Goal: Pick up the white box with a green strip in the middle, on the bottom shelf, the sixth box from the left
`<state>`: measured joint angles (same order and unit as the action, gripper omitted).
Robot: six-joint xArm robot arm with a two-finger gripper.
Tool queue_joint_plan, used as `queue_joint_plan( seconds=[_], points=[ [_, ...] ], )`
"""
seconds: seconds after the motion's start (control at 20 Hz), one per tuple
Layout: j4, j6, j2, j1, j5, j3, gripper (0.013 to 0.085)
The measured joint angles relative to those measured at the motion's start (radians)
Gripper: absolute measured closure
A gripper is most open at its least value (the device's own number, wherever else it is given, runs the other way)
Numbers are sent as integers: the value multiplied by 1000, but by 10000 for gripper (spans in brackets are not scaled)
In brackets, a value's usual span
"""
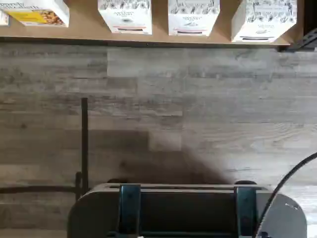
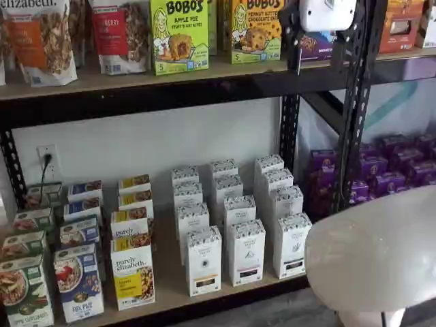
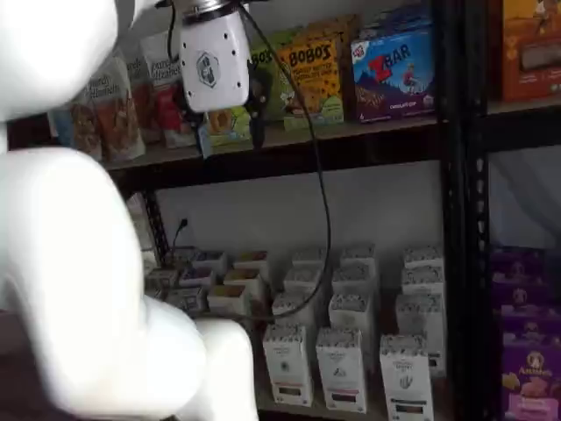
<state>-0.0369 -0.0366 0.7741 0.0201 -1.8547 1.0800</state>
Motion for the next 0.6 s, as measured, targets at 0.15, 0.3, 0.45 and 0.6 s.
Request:
queue_joint_plan(
  seconds=[0.15, 0.3, 0.45, 0.6],
  points=[
    [74, -28, 6, 50, 13, -7, 130],
    [88, -29, 9, 52, 24, -11, 130],
    [95, -22, 19, 44, 59, -29, 130],
    [100, -1, 27, 18, 125, -72, 130]
  ],
)
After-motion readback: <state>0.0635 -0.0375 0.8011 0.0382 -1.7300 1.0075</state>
